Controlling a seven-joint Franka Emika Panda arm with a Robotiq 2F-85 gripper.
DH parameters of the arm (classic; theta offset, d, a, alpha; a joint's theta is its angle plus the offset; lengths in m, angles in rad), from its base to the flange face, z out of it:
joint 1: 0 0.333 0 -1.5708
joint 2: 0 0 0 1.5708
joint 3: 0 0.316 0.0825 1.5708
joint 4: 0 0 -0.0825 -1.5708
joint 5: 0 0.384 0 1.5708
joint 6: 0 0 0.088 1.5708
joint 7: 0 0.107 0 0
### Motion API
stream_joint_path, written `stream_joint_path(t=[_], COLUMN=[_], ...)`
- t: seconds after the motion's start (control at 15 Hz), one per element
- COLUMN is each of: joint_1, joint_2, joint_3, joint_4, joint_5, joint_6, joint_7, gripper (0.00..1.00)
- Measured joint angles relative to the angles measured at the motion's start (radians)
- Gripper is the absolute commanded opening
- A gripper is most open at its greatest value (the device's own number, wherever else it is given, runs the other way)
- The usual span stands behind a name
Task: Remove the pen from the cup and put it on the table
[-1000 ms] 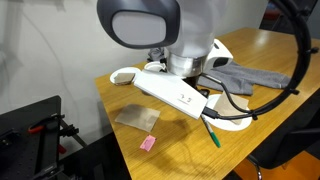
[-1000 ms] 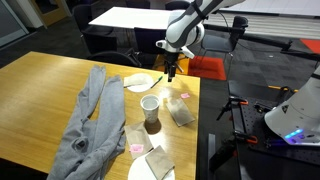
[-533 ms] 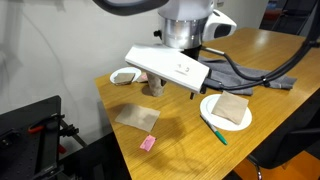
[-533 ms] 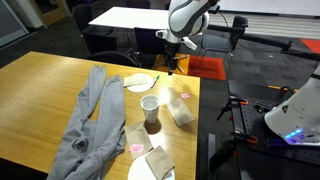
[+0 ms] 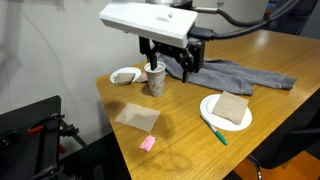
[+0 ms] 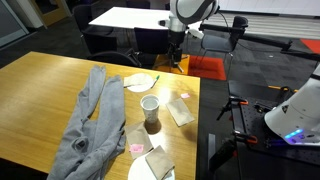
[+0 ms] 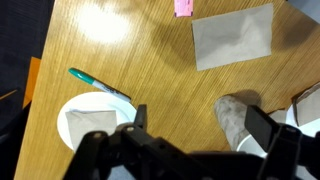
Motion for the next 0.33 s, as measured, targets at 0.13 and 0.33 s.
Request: stream_joint_path(t=[0.13, 0.33], joint_1=[0.012, 0.021], joint_2=[-0.026, -0.042], joint_3=[-0.005, -0.008], joint_4=[-0.006, -0.009], joint_5=[-0.012, -0.018], joint_6=[-0.02, -0.035], joint_7=[0.013, 0.022], gripper=[1.0, 1.0])
